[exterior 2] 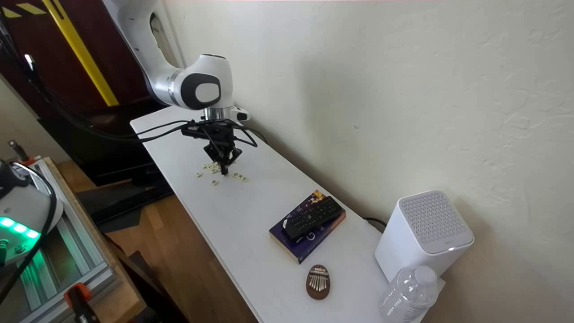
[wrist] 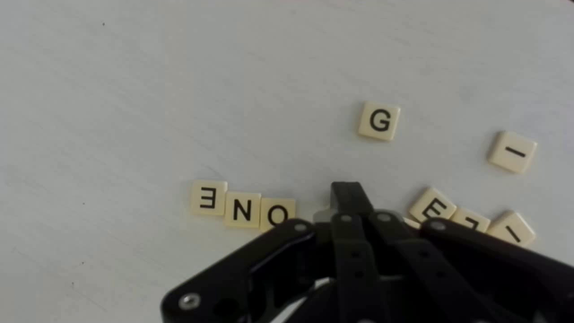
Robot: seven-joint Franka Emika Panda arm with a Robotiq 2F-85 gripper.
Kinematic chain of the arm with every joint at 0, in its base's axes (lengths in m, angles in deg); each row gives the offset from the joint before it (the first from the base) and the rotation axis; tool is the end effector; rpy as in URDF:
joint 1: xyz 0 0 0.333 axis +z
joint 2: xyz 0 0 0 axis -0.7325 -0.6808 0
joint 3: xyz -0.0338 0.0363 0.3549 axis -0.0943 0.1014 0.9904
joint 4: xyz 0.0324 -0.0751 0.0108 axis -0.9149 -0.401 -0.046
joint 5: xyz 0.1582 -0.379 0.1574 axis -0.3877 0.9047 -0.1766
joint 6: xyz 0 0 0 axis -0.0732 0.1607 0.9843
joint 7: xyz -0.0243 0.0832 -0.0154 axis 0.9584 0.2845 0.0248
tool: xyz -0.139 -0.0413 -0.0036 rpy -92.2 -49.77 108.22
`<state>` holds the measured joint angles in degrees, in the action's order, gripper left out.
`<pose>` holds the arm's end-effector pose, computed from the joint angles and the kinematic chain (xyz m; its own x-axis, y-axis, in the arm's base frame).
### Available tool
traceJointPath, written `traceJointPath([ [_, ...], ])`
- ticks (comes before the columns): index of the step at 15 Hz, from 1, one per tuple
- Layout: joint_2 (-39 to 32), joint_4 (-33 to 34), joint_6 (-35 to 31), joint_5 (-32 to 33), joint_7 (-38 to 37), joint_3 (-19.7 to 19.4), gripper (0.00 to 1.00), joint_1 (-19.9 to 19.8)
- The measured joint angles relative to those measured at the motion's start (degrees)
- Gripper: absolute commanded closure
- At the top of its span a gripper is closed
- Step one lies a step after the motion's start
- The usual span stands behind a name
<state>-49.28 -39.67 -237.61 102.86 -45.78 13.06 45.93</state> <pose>0.5129 -0.0748 -0.0186 0.8906 0.3559 -0.2831 0.3861 -0.9207 0.0573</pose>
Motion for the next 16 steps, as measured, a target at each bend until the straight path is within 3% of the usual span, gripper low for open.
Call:
traceJointPath([
  [16, -1.3, 1.8, 1.7, 10.9, 0.4, -3.3, 1.0, 4.1],
])
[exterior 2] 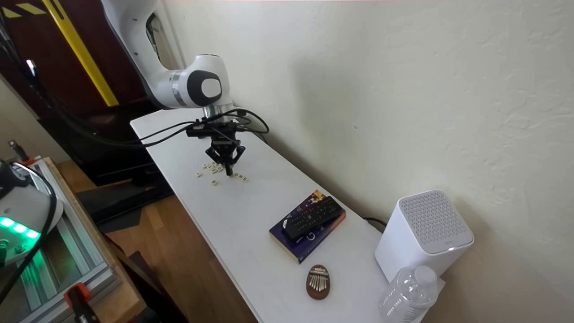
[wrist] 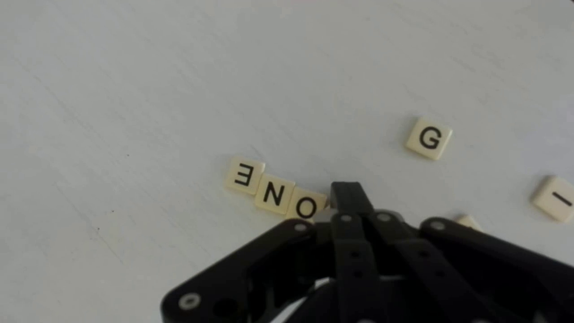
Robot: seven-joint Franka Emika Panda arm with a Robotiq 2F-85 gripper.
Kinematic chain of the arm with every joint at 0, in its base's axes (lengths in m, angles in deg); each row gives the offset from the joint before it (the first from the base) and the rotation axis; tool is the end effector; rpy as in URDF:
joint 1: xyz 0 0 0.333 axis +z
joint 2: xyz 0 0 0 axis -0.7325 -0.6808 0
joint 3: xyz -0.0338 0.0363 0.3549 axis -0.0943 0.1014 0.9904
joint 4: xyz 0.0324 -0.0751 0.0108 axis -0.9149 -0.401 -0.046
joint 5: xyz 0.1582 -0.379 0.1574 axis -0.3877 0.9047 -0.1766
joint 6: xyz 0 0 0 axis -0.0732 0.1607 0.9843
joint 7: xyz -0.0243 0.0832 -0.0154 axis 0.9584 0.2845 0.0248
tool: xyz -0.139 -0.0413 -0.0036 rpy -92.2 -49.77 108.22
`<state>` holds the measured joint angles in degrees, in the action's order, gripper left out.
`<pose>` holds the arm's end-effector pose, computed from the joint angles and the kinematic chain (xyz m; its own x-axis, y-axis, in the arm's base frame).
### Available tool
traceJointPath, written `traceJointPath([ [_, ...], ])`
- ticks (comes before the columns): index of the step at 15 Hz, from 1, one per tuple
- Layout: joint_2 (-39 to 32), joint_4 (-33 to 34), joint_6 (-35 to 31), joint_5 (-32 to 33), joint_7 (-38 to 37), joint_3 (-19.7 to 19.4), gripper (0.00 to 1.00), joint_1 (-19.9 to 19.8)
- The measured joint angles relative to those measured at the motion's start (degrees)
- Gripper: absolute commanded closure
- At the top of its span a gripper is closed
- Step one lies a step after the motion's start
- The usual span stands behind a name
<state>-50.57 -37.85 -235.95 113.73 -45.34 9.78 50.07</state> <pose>0.5202 -0.0730 -0.0217 0.7817 0.5131 -0.3546 0.5803 -0.8067 0.1120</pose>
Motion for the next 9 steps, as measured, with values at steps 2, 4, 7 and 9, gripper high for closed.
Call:
traceJointPath([
  [2, -0.2, 0.2, 0.2, 0.8, 0.0, -0.3, 1.0, 0.3],
  [4, -0.2, 0.3, 0.3, 1.6, 0.0, -0.4, 1.0, 0.6],
  [7, -0.3, 0.3, 0.4, 2.7, 0.0, -0.6, 1.0, 1.0],
  [9, -0.3, 0.4, 0.4, 3.5, 0.0, -0.7, 1.0, 1.2],
])
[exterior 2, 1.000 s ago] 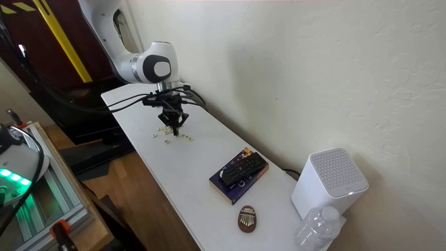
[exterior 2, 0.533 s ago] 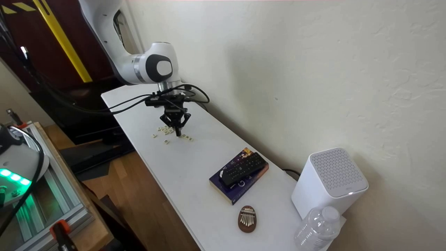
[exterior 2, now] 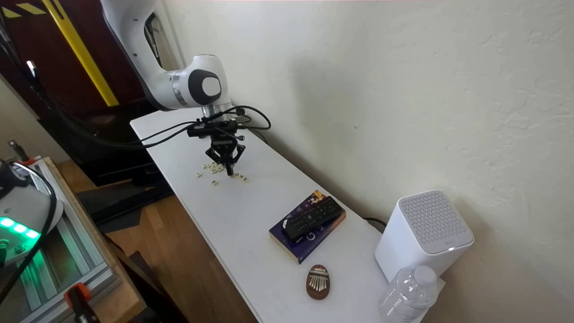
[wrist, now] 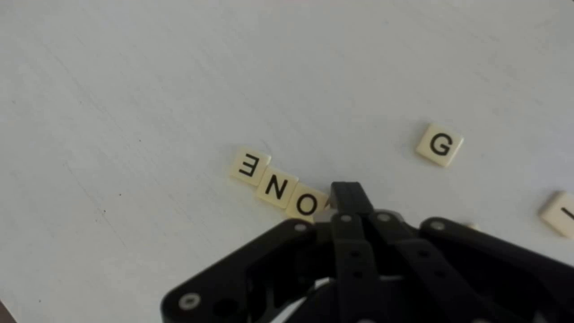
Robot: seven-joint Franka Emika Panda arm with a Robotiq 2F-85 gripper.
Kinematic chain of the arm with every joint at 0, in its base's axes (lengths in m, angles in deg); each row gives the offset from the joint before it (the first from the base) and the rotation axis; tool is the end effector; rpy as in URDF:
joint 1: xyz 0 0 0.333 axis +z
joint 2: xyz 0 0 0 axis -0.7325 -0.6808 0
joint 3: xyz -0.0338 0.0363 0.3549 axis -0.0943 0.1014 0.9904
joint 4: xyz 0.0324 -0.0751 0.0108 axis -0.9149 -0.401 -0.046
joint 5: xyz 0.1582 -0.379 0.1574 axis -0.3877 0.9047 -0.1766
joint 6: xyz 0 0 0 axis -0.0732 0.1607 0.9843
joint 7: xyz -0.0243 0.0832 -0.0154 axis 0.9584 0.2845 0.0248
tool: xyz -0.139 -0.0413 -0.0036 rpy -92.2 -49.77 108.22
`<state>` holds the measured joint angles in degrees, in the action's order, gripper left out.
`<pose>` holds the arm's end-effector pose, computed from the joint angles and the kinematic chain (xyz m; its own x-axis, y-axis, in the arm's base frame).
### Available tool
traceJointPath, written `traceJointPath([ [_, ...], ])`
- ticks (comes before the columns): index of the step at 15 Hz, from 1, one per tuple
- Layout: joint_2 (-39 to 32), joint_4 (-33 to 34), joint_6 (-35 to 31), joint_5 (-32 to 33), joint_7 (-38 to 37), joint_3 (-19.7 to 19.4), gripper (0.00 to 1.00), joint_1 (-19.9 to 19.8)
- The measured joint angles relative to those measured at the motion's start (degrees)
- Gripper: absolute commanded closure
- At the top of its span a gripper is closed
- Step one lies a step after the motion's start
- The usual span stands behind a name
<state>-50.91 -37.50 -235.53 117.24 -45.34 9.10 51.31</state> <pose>0.5213 -0.0692 -0.0230 0.7383 0.5584 -0.3783 0.6380 -0.7602 0.1229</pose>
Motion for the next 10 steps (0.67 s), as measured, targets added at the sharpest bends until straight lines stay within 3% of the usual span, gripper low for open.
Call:
traceJointPath([
  [10, -0.3, 0.2, 0.3, 3.3, 0.0, -0.4, 1.0, 1.1],
])
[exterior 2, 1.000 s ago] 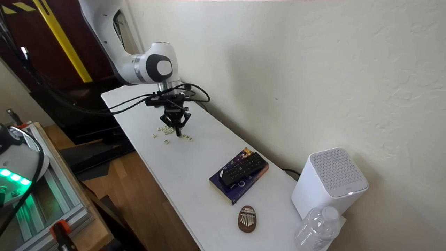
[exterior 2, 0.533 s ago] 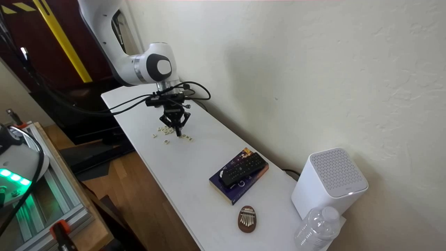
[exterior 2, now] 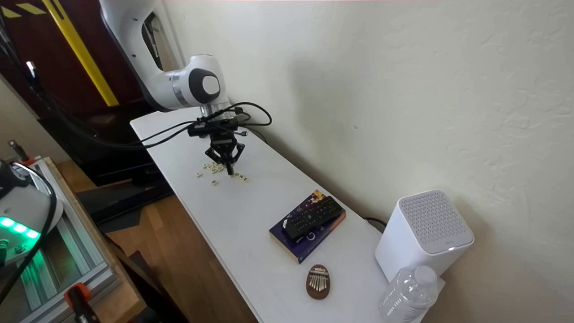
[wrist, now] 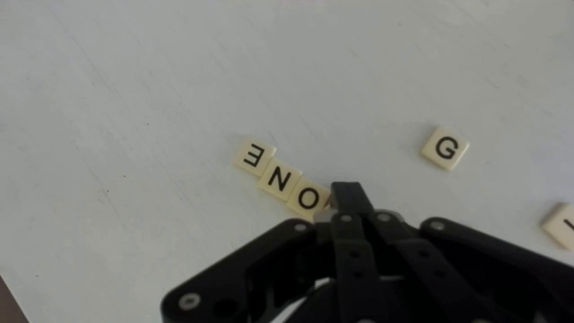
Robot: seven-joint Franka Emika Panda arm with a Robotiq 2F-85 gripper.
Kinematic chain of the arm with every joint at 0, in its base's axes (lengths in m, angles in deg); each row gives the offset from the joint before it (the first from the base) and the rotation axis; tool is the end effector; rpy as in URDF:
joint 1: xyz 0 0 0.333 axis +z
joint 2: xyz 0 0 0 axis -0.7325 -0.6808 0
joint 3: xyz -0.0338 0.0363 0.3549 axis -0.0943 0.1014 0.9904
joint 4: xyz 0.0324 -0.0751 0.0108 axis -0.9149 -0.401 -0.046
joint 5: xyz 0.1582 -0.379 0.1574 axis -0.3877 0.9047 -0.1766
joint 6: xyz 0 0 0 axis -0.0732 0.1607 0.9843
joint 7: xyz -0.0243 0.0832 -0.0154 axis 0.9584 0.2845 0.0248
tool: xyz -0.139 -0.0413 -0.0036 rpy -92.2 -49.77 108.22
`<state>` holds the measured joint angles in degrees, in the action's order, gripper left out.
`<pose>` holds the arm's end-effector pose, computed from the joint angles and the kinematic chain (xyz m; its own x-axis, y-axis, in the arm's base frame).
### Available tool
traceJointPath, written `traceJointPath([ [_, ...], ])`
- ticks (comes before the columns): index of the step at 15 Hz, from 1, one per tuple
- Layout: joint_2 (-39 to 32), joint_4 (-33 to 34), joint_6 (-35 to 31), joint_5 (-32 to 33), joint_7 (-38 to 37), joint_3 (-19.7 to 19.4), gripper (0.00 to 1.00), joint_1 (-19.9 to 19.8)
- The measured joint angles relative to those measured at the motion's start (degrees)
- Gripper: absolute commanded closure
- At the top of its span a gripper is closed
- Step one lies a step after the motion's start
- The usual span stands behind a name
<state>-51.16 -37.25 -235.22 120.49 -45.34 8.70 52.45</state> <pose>0.5223 -0.0633 -0.0240 0.6937 0.6002 -0.3983 0.6903 -0.7118 0.1298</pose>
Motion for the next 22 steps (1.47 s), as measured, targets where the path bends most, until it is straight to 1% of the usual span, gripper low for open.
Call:
traceJointPath([
  [15, -0.3, 0.6, 0.3, 3.9, 0.0, 0.0, 1.0, 0.7],
  [22, -0.6, 1.0, 2.0, 6.1, 0.0, 0.1, 1.0, 0.7],
])
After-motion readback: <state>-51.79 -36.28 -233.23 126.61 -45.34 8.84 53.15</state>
